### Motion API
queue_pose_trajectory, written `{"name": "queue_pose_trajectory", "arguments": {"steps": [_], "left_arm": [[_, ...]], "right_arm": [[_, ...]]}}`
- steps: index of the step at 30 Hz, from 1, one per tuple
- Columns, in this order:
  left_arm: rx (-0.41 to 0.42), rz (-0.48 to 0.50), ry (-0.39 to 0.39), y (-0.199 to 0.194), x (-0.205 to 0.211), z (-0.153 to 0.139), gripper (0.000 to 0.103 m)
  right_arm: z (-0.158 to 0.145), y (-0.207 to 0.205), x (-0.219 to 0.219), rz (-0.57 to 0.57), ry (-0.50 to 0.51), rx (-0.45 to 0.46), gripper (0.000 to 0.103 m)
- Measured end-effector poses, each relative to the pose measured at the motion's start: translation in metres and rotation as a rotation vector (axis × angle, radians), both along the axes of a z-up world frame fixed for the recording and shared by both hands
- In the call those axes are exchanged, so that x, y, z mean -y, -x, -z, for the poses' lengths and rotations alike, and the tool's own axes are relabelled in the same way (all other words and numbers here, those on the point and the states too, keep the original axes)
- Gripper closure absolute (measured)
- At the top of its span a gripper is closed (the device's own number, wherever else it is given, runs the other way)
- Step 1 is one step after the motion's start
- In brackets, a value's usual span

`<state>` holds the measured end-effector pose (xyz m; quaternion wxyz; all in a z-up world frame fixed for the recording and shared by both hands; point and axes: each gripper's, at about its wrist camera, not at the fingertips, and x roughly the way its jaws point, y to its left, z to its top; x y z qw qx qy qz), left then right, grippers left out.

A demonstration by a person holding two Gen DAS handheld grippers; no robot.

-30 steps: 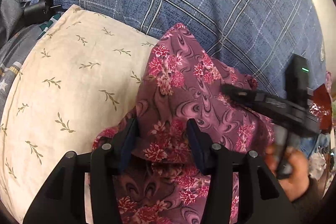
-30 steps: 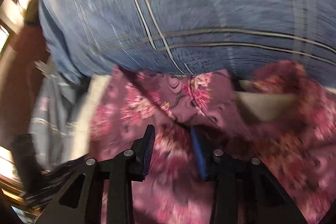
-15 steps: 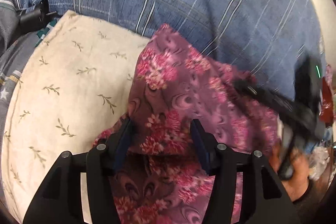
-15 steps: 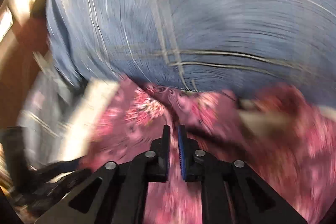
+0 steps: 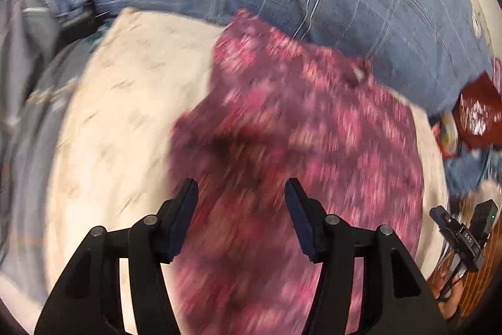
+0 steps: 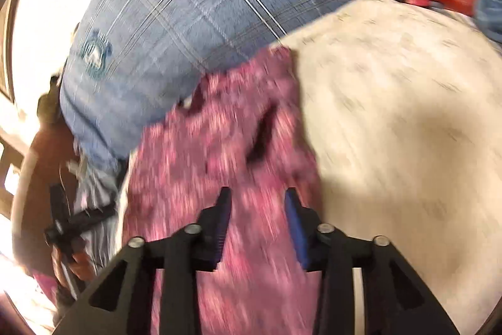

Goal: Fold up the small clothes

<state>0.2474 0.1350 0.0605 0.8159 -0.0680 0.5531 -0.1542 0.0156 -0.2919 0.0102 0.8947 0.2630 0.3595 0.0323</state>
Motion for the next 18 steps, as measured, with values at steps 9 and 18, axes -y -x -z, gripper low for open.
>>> {"name": "queue_pose_trajectory", "arguments": {"steps": [9,18], "left_arm": [[-0.259,0.094,0.103,0.121,-0.063,0.060,0.044],[-0.320,0.096,0.222,0.165,-0.066,0.084,0.037]], "right_arm": [[0.061,0.119,-0.026,-0.069,0.082,-0.132,0.062],[0.108,0.139,-0.080,-0.290,0.122,-0.239,0.042]]}}
